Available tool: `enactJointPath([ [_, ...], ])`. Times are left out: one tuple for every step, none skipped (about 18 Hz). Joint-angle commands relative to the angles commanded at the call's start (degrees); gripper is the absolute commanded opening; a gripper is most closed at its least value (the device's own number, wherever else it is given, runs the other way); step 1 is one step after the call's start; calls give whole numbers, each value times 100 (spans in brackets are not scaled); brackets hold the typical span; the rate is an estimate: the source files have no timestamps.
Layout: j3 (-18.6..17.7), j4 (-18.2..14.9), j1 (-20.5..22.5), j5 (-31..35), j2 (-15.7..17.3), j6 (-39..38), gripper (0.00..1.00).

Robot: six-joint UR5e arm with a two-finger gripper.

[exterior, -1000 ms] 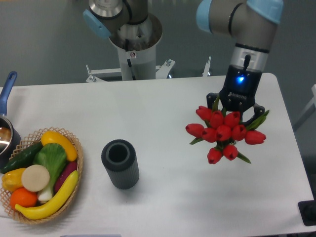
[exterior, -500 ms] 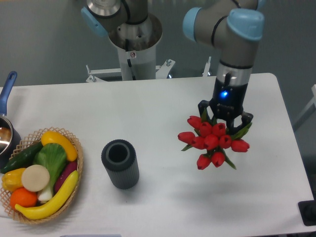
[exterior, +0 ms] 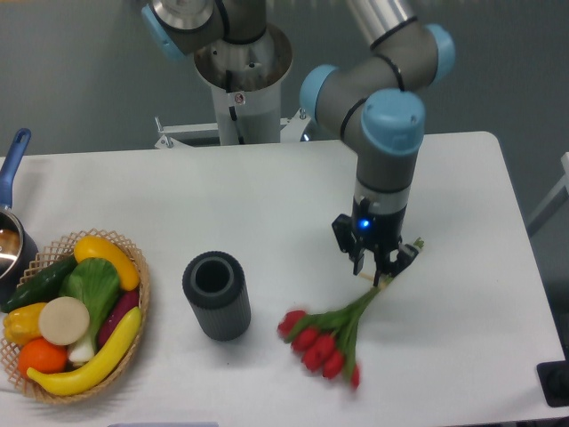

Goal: Place the flowers on the table

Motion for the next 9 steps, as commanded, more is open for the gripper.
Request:
enactJointPath([
  [35,-26,0,-9,-18,0,42],
  [62,-52,0,-18,-18,0,42],
  [53,-61,0,-18,-27,0,42],
  [53,-53,0,-18,-27,0,42],
  [62,-53,0,-26,-18,0,43],
  [70,-35,0,-61,-9,0,47],
  [105,-9,9,-140,-1,0,61],
  [175,9,26,-167,17,9,87],
  [272,9,44,-158,34,9,100],
])
